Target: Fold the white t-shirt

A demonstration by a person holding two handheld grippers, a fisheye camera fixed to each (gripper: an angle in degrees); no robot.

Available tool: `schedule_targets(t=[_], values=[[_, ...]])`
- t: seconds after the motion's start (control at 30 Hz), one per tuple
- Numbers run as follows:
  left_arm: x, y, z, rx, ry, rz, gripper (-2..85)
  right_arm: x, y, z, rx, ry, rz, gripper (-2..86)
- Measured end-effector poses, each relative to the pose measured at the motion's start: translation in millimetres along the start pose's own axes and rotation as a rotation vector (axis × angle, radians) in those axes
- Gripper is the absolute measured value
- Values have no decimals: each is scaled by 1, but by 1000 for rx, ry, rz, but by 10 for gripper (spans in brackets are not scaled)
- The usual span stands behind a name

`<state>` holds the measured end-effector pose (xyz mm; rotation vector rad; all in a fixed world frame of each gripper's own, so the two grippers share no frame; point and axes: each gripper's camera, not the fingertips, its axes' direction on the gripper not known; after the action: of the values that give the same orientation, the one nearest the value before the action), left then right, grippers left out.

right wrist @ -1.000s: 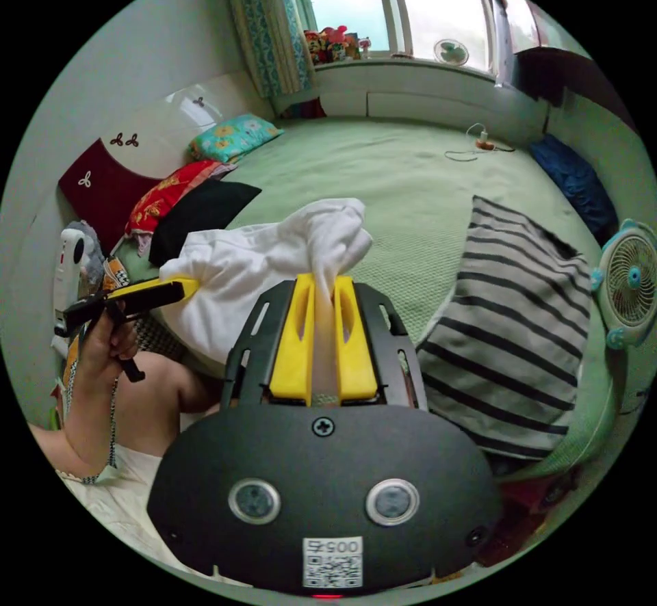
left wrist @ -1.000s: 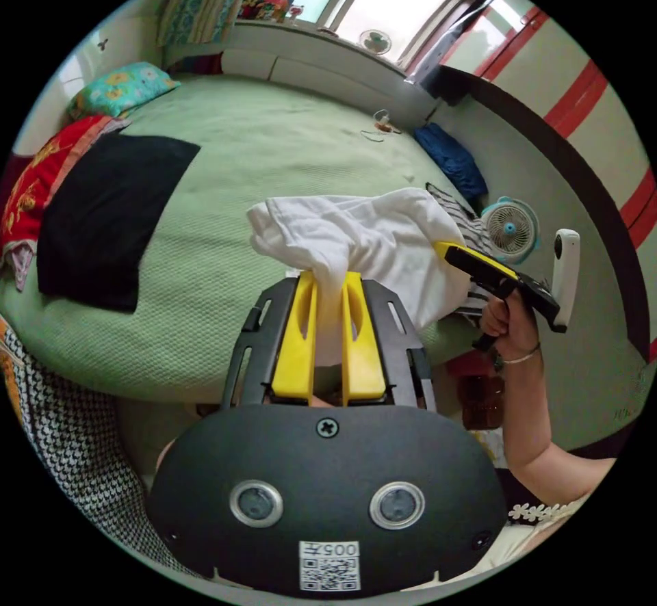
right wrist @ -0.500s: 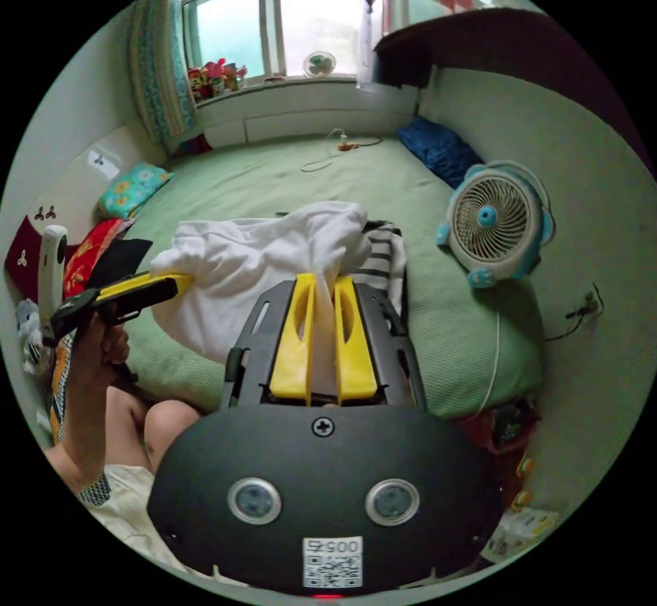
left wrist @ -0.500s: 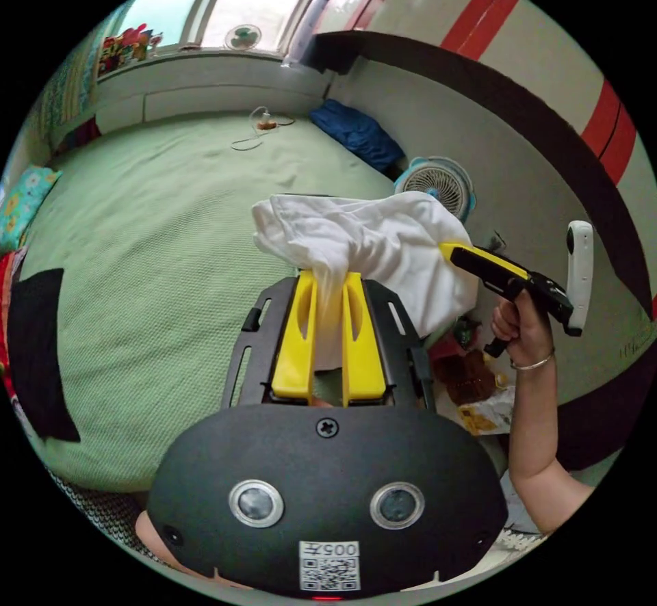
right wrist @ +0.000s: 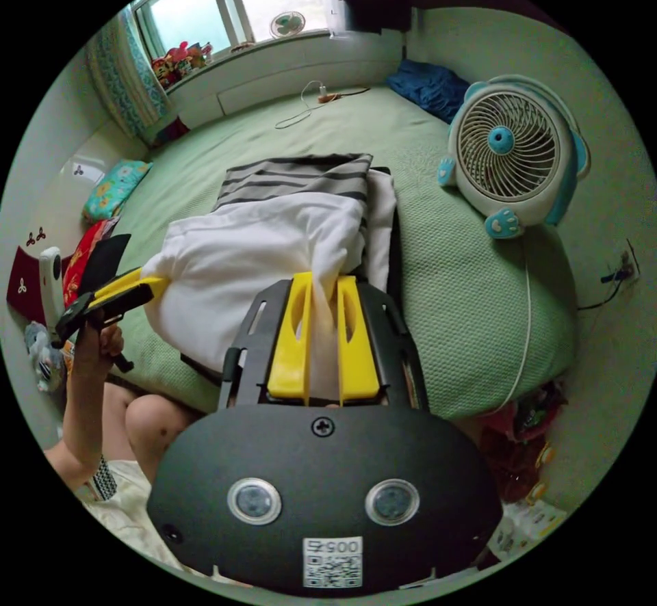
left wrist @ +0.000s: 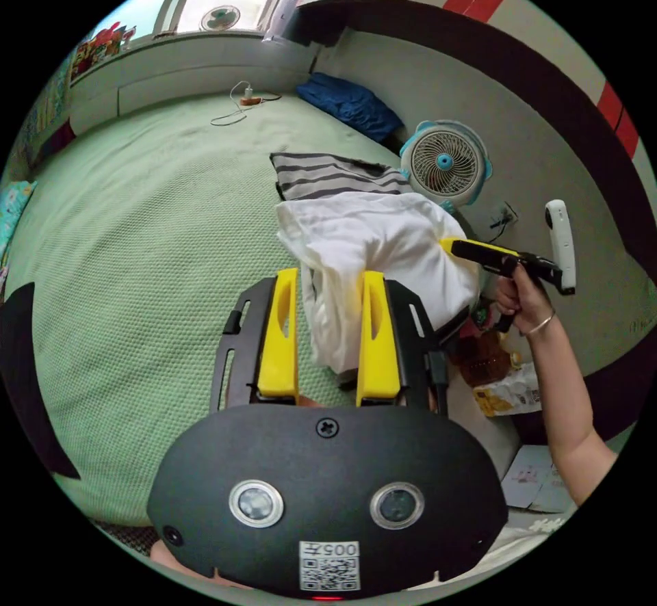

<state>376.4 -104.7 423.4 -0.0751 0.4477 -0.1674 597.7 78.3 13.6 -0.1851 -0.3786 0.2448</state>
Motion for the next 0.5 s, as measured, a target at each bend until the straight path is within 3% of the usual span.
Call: schedule_targets(t=[0.23, 0.33, 0.5], values=[[-16, 11, -40, 92, 13, -39, 125, 10, 6, -19, -11, -42, 7, 64], [-6, 5, -52, 87, 24, 5, 113, -7, 10, -40, 19, 84, 3, 76], [19, -8, -54, 143, 51, -4, 48, -80, 20, -64, 248, 332, -34, -1]])
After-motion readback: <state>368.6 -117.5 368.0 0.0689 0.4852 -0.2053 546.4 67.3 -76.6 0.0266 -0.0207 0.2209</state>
